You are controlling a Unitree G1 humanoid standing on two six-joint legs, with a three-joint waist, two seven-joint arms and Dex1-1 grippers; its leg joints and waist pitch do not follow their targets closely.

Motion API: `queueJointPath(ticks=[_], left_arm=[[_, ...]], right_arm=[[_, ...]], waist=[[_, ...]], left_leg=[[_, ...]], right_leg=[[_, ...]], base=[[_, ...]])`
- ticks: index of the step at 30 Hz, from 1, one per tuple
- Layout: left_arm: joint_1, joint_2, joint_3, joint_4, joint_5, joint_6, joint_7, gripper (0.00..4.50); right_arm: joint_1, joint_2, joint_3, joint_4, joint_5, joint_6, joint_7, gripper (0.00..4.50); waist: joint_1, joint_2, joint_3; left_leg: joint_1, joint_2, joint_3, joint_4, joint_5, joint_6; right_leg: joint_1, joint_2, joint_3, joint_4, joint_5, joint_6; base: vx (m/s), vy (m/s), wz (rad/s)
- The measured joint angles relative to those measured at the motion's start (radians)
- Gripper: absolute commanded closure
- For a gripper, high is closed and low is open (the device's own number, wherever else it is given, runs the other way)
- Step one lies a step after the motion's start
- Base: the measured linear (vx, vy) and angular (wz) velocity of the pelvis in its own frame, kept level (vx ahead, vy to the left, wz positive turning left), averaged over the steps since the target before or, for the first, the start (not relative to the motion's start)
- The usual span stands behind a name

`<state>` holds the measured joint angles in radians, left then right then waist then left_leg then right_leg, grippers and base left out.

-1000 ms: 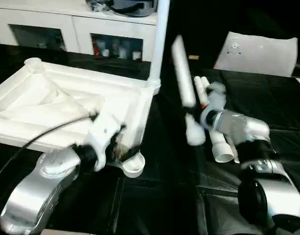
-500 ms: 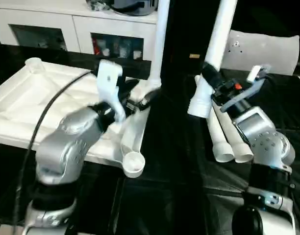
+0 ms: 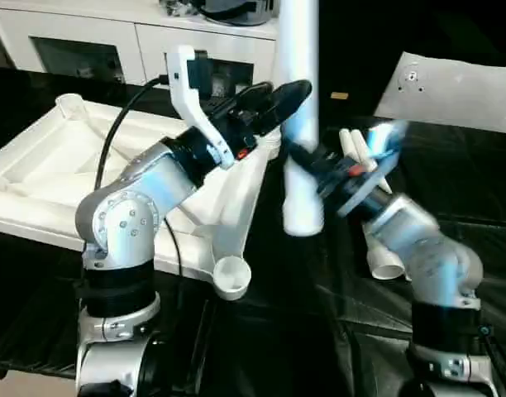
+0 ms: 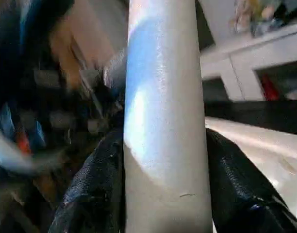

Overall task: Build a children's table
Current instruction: Pick table leg

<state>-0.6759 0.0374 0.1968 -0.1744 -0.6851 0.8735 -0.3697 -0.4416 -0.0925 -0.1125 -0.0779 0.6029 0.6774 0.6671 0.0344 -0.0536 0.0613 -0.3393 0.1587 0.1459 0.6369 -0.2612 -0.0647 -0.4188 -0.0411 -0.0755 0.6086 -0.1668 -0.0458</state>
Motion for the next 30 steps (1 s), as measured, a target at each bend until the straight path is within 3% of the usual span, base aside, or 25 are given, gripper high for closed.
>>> queueJointPath(ticks=[3,7,15,21,25,30], left_arm=[[0.015,-0.002,-0.001,0.004,0.011,0.0,0.029,0.79],[0.069,-0.003,-0.008,0.004,0.02,-0.008,0.072,0.79],[0.165,-0.018,-0.001,-0.028,0.044,-0.023,0.105,0.79],[0.232,-0.084,0.024,-0.094,-0.024,-0.023,0.144,0.79],[0.261,-0.137,0.054,-0.113,-0.069,-0.023,0.179,0.79],[0.276,-0.166,0.097,-0.12,-0.147,-0.021,0.223,1.3]], right_arm=[[0.009,0.001,0.071,-0.001,-0.075,-0.064,-0.016,2.65],[0.018,0.001,0.174,0.0,-0.201,-0.169,-0.059,2.65],[0.079,-0.015,0.318,0.009,-0.395,-0.373,-0.104,2.65],[0.097,-0.015,0.364,0.05,-0.484,-0.482,-0.136,2.65],[0.111,-0.009,0.376,0.052,-0.495,-0.509,-0.141,2.65],[0.112,-0.006,0.385,0.061,-0.498,-0.538,-0.14,2.65]], waist=[[-0.001,0.0,0.0],[-0.002,0.0,0.0],[-0.003,-0.004,0.002],[-0.005,-0.006,0.003],[-0.006,-0.01,0.005],[-0.008,-0.012,0.005]], left_leg=[[0.0,0.0,0.0,0.0,0.0,0.0],[-0.001,0.0,0.0,0.0,0.0,0.0],[-0.002,0.0,0.0,-0.001,0.0,0.0],[-0.001,0.0,0.0,-0.001,0.0,0.0],[-0.001,0.0,0.0,-0.001,0.0,0.0],[-0.001,0.0,0.0,-0.001,0.0,0.0]], right_leg=[[0.0,0.0,0.0,0.0,0.0,0.0],[-0.001,0.0,0.0,-0.001,0.0,0.001],[0.0,0.0,0.0,-0.002,0.0,0.001],[0.0,0.0,0.0,-0.002,0.0,0.001],[0.0,0.0,0.0,-0.002,0.0,0.001],[0.0,0.0,0.0,-0.002,0.0,0.001]], base=[[0.0,0.0,0.0],[0.0,0.0,0.0],[0.0,0.0,0.0],[0.0,0.0,0.0],[0.0,0.0,0.0],[0.0,0.0,0.0]])
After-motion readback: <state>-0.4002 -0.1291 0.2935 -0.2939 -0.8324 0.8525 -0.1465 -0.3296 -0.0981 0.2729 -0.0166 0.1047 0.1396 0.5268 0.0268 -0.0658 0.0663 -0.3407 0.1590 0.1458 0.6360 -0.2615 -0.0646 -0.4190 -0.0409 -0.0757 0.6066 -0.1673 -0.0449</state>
